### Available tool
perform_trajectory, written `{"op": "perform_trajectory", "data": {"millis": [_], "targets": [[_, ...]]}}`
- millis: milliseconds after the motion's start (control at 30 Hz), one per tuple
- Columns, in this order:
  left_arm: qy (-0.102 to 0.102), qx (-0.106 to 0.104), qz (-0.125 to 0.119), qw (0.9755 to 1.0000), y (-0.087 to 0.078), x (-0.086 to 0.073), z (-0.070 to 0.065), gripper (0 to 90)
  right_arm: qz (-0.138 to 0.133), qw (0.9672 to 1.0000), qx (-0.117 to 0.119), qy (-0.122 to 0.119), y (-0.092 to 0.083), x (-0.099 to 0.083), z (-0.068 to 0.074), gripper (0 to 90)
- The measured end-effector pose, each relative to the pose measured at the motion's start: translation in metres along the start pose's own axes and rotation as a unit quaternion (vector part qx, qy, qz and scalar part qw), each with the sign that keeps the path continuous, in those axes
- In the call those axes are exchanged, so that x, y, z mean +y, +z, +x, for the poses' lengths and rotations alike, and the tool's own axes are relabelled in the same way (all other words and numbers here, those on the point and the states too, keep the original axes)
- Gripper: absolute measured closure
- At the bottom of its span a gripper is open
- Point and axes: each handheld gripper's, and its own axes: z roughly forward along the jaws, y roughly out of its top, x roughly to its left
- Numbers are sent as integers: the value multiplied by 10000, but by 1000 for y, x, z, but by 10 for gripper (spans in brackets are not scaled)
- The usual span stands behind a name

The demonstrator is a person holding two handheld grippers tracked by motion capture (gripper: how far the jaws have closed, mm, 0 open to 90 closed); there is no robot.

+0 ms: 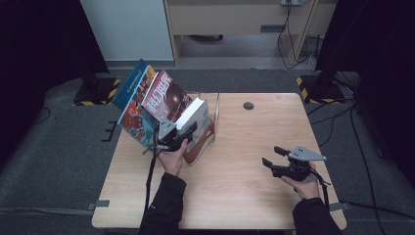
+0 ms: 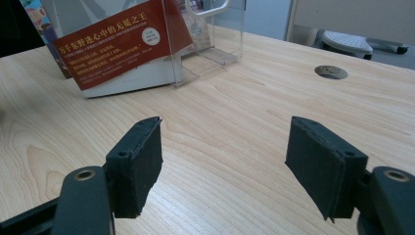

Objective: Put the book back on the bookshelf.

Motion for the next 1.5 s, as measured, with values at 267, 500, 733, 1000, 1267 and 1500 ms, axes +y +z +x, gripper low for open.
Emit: {"op": "perform_trajectory", "data": {"millis": [267, 500, 733, 1000, 1267, 1500], "targets": [[-351, 153, -4, 9993, 5, 7, 4, 520, -19, 10000, -25, 23, -2, -1, -3, 294], [-370, 174, -41, 9992, 12, 12, 3, 522, -30, 10000, -30, 29, -3, -1, -5, 295], [-454, 338, -232, 9981, 26, 28, 4, 523, -48, 10000, -32, 64, -4, -1, -6, 295], [-510, 474, -203, 9974, 51, 39, 5, 523, -85, 9999, -20, 91, -5, -1, -6, 296], [-515, 617, -135, 9967, 76, 44, 4, 523, -166, 9998, -43, 122, -8, 0, -8, 297], [-699, 715, -182, 9948, 93, 46, 7, 521, -202, 9997, -57, 131, -10, -1, -8, 299]]}}
